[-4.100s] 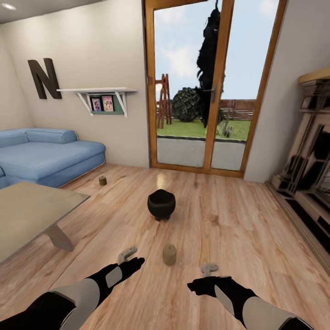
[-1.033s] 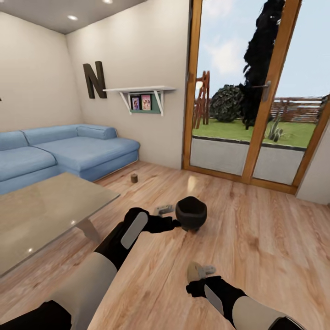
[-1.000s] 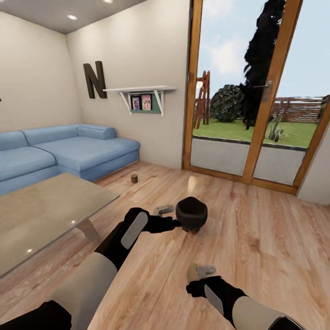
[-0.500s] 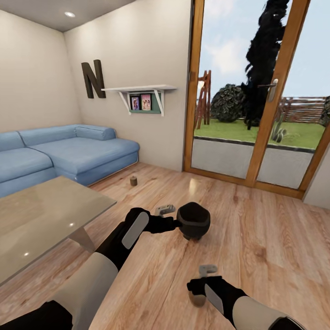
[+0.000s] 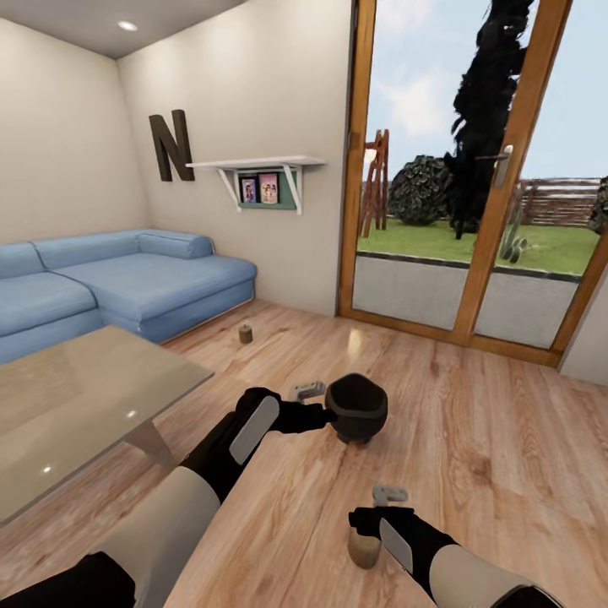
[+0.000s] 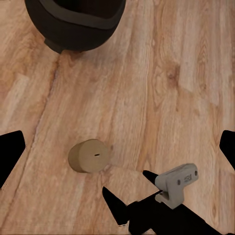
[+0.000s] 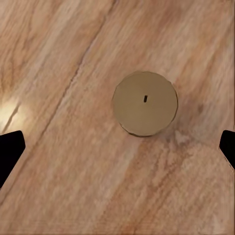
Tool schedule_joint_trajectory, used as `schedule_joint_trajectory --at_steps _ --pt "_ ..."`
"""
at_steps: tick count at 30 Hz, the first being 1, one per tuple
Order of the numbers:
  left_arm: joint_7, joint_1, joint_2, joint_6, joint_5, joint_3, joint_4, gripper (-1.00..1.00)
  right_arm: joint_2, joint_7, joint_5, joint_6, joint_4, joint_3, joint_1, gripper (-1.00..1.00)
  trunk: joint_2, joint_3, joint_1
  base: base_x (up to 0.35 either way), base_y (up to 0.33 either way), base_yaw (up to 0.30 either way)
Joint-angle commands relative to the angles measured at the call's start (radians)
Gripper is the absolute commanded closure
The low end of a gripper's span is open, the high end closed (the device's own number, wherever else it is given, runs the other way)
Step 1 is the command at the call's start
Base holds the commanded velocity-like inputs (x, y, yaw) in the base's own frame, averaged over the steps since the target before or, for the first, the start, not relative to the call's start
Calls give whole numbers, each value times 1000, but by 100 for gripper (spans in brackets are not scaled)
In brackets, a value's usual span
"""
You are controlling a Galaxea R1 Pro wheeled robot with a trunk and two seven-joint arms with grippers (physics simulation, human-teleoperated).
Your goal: Place each of the two pumpkins and all three candles from the living room inside a cabinet in the living room (use any cabinet), then make sure every cabinet is closed, and position the cauldron so it is next to a table in the living room.
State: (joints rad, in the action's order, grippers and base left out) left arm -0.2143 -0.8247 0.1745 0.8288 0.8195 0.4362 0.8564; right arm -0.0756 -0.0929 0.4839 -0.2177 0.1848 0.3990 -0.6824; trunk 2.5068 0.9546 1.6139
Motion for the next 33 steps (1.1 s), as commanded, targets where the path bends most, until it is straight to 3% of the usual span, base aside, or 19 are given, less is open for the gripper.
schedule_joint_trajectory --at_steps 1,10,22,33 --pt "-10 -1 0 -1 11 20 -2 -100 0 -7 8 -5 2 8 0 -100 0 1 0 249 -104 0" --pt "-6 -1 0 -3 12 28 -3 -100 0 -7 6 -5 2 9 0 -100 0 1 0 285 -90 0" --pt "2 -1 0 -4 14 30 -2 -100 -1 -7 5 -5 -19 12 0 -100 0 1 0 20 -5 0" --pt "2 -1 0 -4 15 30 -2 -100 -5 -2 5 -5 -19 15 0 -100 3 44 5 0 0 0"
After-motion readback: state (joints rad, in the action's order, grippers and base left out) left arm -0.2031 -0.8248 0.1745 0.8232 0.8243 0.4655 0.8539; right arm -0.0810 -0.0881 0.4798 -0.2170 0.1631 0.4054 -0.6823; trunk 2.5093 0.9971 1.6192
